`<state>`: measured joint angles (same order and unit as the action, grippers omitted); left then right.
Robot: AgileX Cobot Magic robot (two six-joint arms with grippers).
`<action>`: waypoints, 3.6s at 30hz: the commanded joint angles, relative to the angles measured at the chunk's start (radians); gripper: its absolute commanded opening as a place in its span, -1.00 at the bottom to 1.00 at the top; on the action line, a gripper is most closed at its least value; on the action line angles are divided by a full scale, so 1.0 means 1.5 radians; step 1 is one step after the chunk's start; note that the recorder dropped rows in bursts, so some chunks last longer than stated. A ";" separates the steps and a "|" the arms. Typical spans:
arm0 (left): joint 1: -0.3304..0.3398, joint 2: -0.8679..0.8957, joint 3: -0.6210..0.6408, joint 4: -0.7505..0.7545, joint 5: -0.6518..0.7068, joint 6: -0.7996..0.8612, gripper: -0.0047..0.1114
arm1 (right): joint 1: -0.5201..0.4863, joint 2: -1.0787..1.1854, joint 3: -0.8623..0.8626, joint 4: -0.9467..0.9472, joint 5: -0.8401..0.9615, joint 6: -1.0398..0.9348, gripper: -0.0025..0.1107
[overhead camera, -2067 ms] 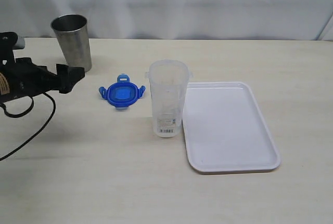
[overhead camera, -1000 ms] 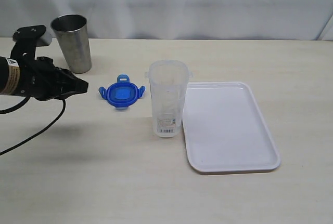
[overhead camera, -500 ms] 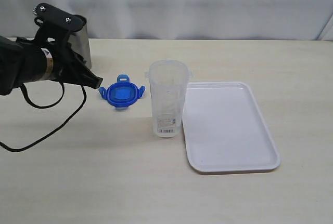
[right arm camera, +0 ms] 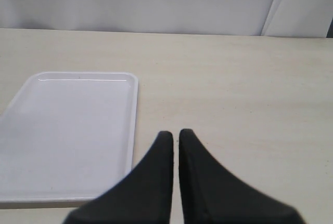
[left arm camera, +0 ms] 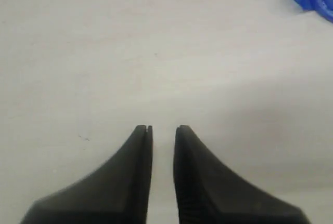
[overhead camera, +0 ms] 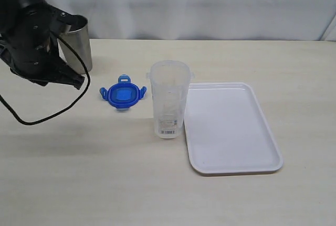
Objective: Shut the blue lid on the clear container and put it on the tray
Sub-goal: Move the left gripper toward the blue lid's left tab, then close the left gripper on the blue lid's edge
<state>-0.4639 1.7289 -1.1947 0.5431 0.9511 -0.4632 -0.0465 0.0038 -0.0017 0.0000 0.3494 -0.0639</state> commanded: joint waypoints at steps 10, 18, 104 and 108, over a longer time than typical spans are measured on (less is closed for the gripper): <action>0.074 0.118 -0.011 -0.380 -0.236 0.164 -0.23 | 0.001 -0.003 0.001 0.000 -0.002 0.000 -0.88; 0.101 0.191 -0.012 -0.603 -0.391 0.357 -0.22 | 0.001 -0.003 0.001 0.000 -0.002 0.000 -0.88; 0.080 0.295 -0.012 -0.630 -0.563 0.361 -0.75 | 0.001 -0.003 0.001 0.000 -0.002 0.000 -0.88; 0.080 0.295 -0.012 -0.624 -0.548 0.378 -0.92 | 0.001 -0.003 0.001 0.000 -0.002 0.000 -0.88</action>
<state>-0.3404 2.1610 -1.2162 -0.4083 0.0855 0.0809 -0.0465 0.0038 -0.0017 0.0000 0.3494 -0.0639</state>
